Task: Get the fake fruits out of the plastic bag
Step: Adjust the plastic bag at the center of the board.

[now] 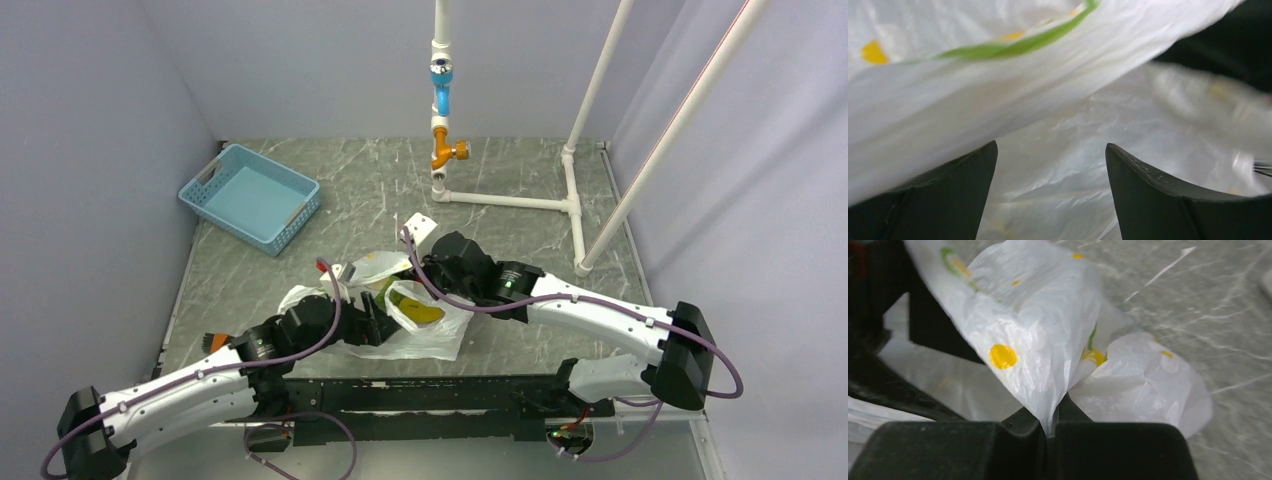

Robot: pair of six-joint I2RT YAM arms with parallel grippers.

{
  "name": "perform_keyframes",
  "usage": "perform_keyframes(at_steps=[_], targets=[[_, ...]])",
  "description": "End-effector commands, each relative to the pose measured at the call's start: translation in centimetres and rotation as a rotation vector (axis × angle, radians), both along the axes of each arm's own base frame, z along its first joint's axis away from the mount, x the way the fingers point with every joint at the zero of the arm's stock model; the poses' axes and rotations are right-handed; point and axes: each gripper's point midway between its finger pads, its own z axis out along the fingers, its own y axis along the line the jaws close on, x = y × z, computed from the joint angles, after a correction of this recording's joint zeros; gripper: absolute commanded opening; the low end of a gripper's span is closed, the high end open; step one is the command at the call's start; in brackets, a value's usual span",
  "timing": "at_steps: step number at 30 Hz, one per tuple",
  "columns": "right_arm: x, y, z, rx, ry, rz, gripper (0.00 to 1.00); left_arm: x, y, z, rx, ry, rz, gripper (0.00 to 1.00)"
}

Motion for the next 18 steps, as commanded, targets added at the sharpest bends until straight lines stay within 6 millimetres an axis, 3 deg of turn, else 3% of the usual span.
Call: perform_keyframes(at_steps=[1,7,10,12,15,18], targets=[[-3.2,2.6,0.6,0.189,0.124,0.117,0.0,1.4,-3.2,4.7,-0.095,-0.094,-0.05,0.83],[-3.3,1.7,2.1,0.315,0.199,0.076,0.0,4.0,-4.2,2.9,-0.086,-0.127,0.036,0.63],[-3.4,1.2,2.7,0.354,0.211,0.044,0.0,5.0,-4.3,1.0,-0.065,-0.165,0.064,0.61],[-3.1,0.4,2.8,0.375,0.197,0.004,0.0,5.2,-4.6,-1.3,-0.016,-0.141,0.061,0.54],[-2.9,-0.5,3.2,0.421,0.173,-0.024,0.0,3.9,-5.6,-3.4,-0.032,-0.114,0.002,0.46],[-2.9,-1.0,3.1,0.426,0.156,-0.03,0.0,1.7,-4.9,-6.1,-0.015,-0.087,-0.016,0.45]])
